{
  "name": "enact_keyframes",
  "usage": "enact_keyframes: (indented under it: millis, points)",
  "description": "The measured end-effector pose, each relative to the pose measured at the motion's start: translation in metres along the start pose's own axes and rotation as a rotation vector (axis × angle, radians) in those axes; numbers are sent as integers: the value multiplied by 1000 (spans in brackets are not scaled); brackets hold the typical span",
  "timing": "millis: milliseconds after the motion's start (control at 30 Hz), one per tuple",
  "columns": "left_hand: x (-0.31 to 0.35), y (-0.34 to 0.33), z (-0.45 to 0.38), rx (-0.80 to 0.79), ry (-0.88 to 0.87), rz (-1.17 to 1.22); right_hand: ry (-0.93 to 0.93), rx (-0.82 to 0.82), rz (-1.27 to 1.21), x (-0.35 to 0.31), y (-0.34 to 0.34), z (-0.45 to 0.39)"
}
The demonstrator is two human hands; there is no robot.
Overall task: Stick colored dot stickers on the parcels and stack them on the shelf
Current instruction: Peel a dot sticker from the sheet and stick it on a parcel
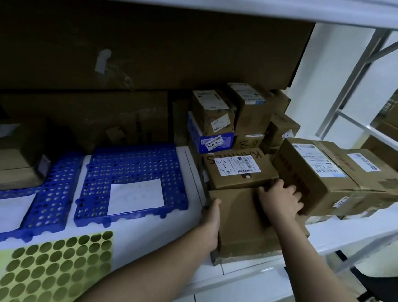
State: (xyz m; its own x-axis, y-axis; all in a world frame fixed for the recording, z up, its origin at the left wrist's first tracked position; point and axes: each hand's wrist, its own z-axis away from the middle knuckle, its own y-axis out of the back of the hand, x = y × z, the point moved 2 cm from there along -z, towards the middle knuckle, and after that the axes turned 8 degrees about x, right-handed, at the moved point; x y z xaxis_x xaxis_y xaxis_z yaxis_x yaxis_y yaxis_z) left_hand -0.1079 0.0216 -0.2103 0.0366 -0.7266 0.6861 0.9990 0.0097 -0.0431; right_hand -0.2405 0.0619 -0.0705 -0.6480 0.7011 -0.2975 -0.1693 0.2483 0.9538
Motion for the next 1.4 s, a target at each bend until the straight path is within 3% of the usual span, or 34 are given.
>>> enact_keyframes:
  millis: [67,200,367,500,733,1000,1167,1267,1400]
  points:
    - [1,6,7,-13,39,20,-26,-5,-7,-4,2,2]
    - [42,36,108,-57,10,46,-8,30,-29,-11,17,8]
    - [48,60,124,-186,71,107,80,216,-166,-27,50,24]
    - [66,85,124,-139,5,158,190,295,-210,-53,63,43]
    - [101,147,133,-82,-131,198,343,287,-257,-102,70,77]
    - [121,225,146,-12,-232,155,445,212,-333,-160,56,121]
    - [135,287,142,17,-356,32,483,167,-584,-192,40,144]
    - [142,316,148,-19,-464,-43,427,44,-791,-206,27,151]
    - [152,341,149,82,-769,-134,268,-262,-979,-225,12,155]
